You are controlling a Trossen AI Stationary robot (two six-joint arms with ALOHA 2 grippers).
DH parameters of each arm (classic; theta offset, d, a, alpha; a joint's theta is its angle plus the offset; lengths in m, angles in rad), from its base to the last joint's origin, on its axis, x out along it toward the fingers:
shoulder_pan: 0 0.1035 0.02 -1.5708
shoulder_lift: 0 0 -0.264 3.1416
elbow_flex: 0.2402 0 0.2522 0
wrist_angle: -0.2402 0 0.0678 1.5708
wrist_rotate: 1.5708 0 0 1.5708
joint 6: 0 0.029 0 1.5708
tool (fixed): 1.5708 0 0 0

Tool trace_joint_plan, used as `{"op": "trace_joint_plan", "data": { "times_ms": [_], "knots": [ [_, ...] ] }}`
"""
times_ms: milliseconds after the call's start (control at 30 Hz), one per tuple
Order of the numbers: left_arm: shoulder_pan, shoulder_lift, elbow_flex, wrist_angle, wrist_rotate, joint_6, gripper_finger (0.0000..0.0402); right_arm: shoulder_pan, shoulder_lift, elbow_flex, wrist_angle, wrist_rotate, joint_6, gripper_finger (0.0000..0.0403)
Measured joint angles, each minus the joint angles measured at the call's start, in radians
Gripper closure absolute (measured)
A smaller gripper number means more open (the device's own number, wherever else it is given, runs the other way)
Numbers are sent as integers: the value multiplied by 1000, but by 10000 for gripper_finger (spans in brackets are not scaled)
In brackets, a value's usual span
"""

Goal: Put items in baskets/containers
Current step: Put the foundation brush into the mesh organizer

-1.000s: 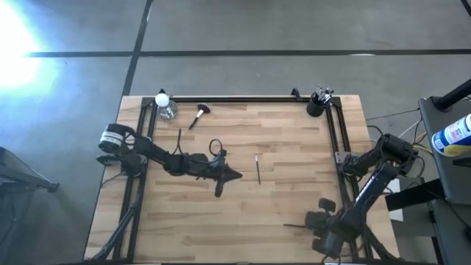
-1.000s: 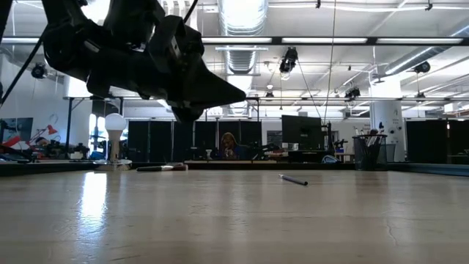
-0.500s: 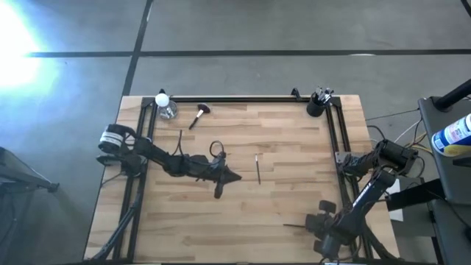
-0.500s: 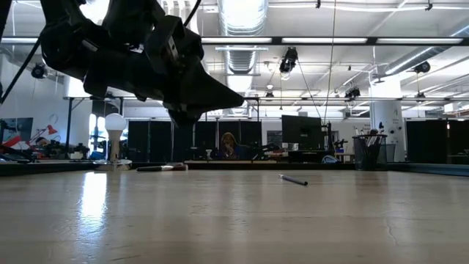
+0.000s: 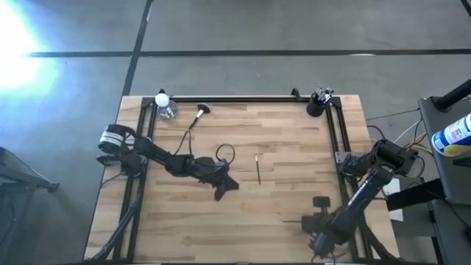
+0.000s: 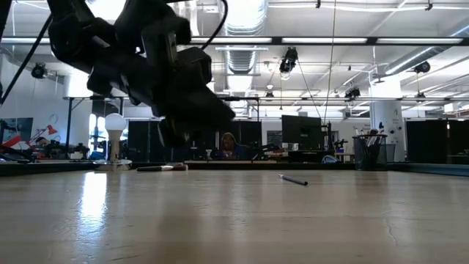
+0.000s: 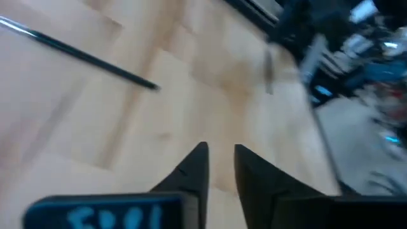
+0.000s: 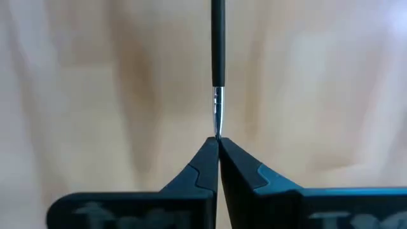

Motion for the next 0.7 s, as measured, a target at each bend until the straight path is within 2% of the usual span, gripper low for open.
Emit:
{"op": "trace_joint_plan", "data": {
  "times_ms": [133, 300, 500, 700],
  "knots": [
    [0, 0, 35, 1, 132, -62, 298, -102, 0, 62, -92, 102, -204, 394],
    [2, -6, 61, -11, 279, -149, 276, -268, 0, 131, -105, 273, -539, 394],
    [6, -38, 62, -146, 286, -185, 273, -438, 0, 221, -73, 453, -950, 394],
    [12, -58, 68, -156, 273, -235, 273, -532, 0, 266, 44, 529, -1295, 394]
  ]
}}
